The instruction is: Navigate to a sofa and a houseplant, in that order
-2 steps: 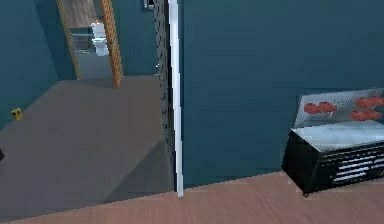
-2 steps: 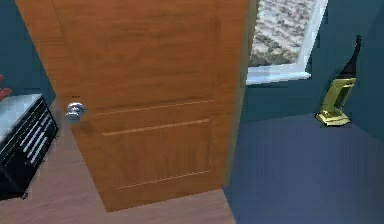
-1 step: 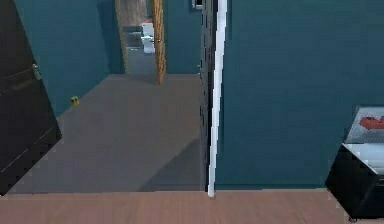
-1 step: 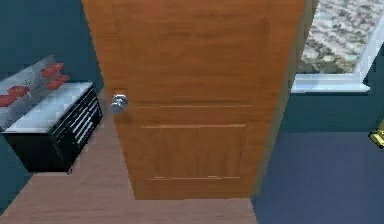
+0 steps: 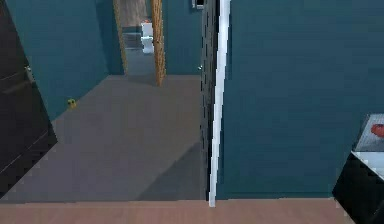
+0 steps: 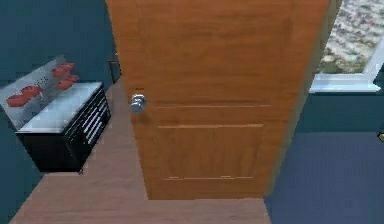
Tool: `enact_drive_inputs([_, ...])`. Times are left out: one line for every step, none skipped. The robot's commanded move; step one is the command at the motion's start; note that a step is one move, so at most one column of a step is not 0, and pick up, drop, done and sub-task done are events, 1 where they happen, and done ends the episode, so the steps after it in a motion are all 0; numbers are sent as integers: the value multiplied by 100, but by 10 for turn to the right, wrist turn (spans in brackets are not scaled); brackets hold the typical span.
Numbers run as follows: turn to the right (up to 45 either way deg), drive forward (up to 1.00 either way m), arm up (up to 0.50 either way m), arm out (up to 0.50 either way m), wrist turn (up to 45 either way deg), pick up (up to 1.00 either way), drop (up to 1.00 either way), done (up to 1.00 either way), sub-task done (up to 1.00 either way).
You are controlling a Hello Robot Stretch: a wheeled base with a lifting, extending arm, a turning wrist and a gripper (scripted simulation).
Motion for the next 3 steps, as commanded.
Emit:
enact_drive_inputs([-150, 0, 0, 0, 0, 0, 0, 0, 0])
enact_drive_inputs([0, 100, 0, 0, 0, 0, 0, 0, 0])
enact_drive_inputs([0, 100, 0, 0, 0, 0, 0, 0, 0])
